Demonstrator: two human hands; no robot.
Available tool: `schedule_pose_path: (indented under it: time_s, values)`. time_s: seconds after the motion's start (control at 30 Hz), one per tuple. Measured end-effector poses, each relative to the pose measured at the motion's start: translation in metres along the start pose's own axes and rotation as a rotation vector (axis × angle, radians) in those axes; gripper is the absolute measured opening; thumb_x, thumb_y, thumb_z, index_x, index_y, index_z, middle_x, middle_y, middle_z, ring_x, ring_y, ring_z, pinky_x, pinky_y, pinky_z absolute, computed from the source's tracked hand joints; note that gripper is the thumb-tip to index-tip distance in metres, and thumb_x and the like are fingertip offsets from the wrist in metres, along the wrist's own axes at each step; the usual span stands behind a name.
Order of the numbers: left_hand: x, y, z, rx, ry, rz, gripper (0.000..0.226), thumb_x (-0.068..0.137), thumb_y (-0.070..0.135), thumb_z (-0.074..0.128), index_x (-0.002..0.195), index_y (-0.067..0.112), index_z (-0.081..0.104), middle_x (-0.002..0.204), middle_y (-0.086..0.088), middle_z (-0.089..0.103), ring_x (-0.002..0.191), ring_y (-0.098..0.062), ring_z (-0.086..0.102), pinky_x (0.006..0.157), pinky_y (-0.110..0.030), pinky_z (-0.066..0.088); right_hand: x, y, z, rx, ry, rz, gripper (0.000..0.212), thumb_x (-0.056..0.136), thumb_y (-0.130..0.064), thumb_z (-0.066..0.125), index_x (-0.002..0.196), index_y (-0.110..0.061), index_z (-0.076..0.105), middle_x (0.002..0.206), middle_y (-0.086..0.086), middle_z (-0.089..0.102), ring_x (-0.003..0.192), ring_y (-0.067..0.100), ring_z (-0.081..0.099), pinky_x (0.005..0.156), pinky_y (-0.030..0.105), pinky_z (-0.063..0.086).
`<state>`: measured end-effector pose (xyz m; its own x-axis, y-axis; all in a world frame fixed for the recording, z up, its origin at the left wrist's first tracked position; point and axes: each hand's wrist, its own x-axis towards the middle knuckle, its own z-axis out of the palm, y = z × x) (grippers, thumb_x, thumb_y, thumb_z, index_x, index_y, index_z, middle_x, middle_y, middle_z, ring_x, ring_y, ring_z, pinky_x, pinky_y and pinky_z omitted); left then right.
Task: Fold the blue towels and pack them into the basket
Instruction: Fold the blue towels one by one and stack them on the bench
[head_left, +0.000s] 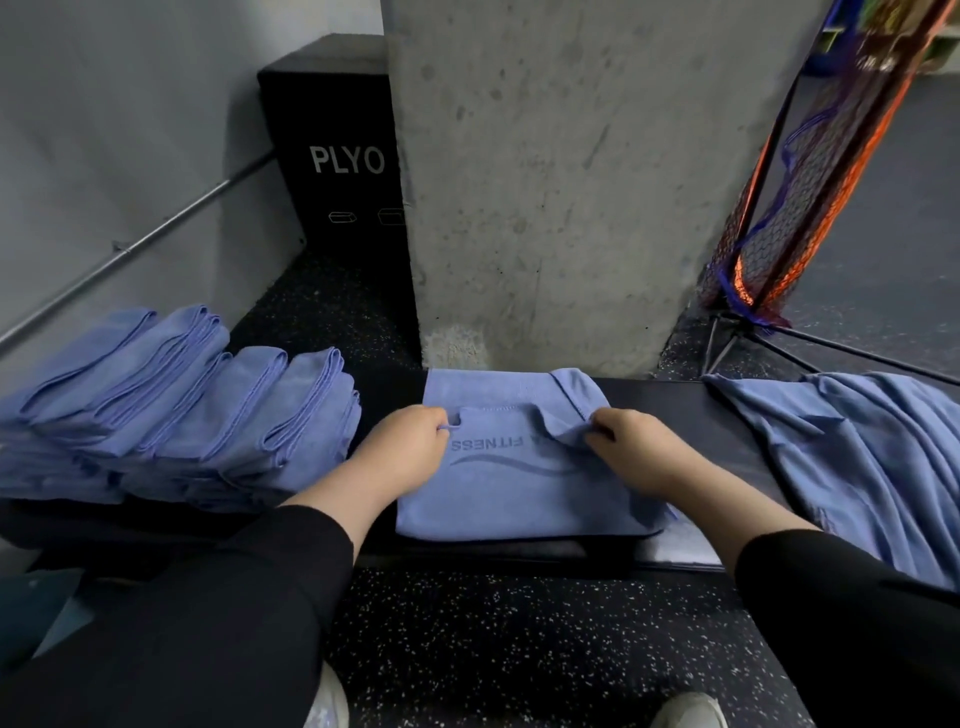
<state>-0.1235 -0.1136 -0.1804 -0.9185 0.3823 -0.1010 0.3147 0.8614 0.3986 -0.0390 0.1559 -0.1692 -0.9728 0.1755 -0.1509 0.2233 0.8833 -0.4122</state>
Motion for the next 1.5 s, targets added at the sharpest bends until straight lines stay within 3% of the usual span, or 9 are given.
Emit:
schedule_pose_path:
  time_s: [0.2, 0.33, 0.5, 0.67, 0.93, 1.13, 1.27, 1.4, 1.5]
  values:
    - [-0.017, 0.009, -0.013, 0.112, -0.116, -0.011, 0.024, 0.097, 0.024, 0.046, 0.075, 0.014, 0.051, 0.075, 0.001, 0.053, 0.073, -0.021, 0.05, 0.056, -0.031, 0.032, -0.015, -0.015, -0.01, -0.162, -0.129, 0.004, 0.027, 0.094, -0.026, 0.05, 0.069, -0.02, 0.044, 0.075, 0.003, 0.052, 0.077, 0.028, 0.048, 0.06, 0.035, 0.032]
    - [-0.037, 0.009, -0.019, 0.148, -0.158, -0.017, 0.015, 0.096, 0.028, 0.049, 0.082, 0.023, 0.054, 0.084, 0.003, 0.06, 0.079, -0.02, 0.054, 0.062, -0.032, 0.04, -0.032, -0.014, -0.022, -0.105, -0.315, -0.036, 0.038, 0.09, -0.056, 0.059, 0.069, -0.025, 0.054, 0.07, -0.007, 0.055, 0.071, 0.015, 0.053, 0.064, 0.032, 0.042]
    - [-0.034, 0.01, -0.017, 0.127, -0.004, 0.086, 0.038, 0.096, 0.024, 0.049, 0.133, 0.026, 0.054, 0.131, 0.005, 0.057, 0.119, -0.021, 0.053, 0.096, -0.036, 0.044, -0.016, -0.003, -0.02, -0.018, 0.045, -0.08, 0.023, 0.096, -0.041, 0.057, 0.091, -0.02, 0.065, 0.09, -0.004, 0.064, 0.088, 0.022, 0.061, 0.077, 0.034, 0.048]
    - [-0.021, 0.021, 0.002, 0.256, -0.16, 0.161, 0.054, 0.104, 0.044, 0.044, 0.154, 0.028, 0.035, 0.163, 0.001, 0.029, 0.149, -0.019, 0.026, 0.117, -0.041, 0.025, 0.009, -0.001, 0.012, -0.204, 0.082, -0.026, 0.024, 0.091, -0.041, 0.06, 0.103, -0.021, 0.062, 0.104, -0.002, 0.054, 0.099, 0.027, 0.058, 0.084, 0.04, 0.046]
    - [-0.01, 0.024, 0.008, 0.281, -0.236, 0.116, 0.056, 0.101, 0.053, 0.046, 0.152, 0.034, 0.038, 0.164, 0.002, 0.023, 0.15, -0.021, 0.021, 0.115, -0.048, 0.025, 0.03, 0.02, 0.015, -0.35, 0.247, 0.136, 0.013, 0.088, -0.031, 0.054, 0.093, -0.02, 0.057, 0.102, 0.003, 0.066, 0.097, 0.031, 0.063, 0.078, 0.039, 0.037]
    - [-0.008, 0.026, 0.008, 0.284, -0.228, 0.099, 0.056, 0.099, 0.055, 0.049, 0.15, 0.034, 0.04, 0.162, 0.004, 0.026, 0.147, -0.021, 0.025, 0.114, -0.049, 0.028, 0.027, 0.061, -0.009, -0.266, 0.307, 0.371, 0.023, 0.088, -0.034, 0.057, 0.104, -0.018, 0.062, 0.116, 0.011, 0.064, 0.112, 0.035, 0.059, 0.09, 0.045, 0.041]
    - [-0.008, 0.028, 0.009, 0.295, -0.221, 0.094, 0.056, 0.098, 0.056, 0.05, 0.148, 0.034, 0.042, 0.159, 0.005, 0.03, 0.145, -0.021, 0.029, 0.112, -0.05, 0.031, 0.028, 0.047, -0.005, -0.217, 0.445, -0.009, 0.013, 0.091, -0.024, 0.057, 0.099, -0.019, 0.067, 0.103, 0.006, 0.064, 0.101, 0.035, 0.06, 0.075, 0.04, 0.041]
    - [-0.005, 0.028, 0.008, 0.278, -0.185, 0.094, 0.048, 0.098, 0.057, 0.049, 0.141, 0.036, 0.049, 0.148, 0.009, 0.041, 0.138, -0.019, 0.036, 0.109, -0.049, 0.033, 0.032, 0.019, 0.013, -0.235, 0.24, -0.339, 0.024, 0.089, -0.019, 0.05, 0.102, -0.016, 0.07, 0.104, 0.002, 0.071, 0.091, 0.033, 0.066, 0.075, 0.041, 0.052]
    - [0.0, 0.029, 0.008, 0.303, -0.129, 0.101, 0.044, 0.098, 0.057, 0.047, 0.136, 0.035, 0.054, 0.139, 0.008, 0.048, 0.131, -0.019, 0.042, 0.106, -0.045, 0.033, 0.039, 0.01, 0.028, -0.196, 0.086, -0.339, 0.023, 0.095, -0.012, 0.039, 0.102, -0.017, 0.06, 0.105, -0.009, 0.063, 0.088, 0.026, 0.059, 0.073, 0.034, 0.043]
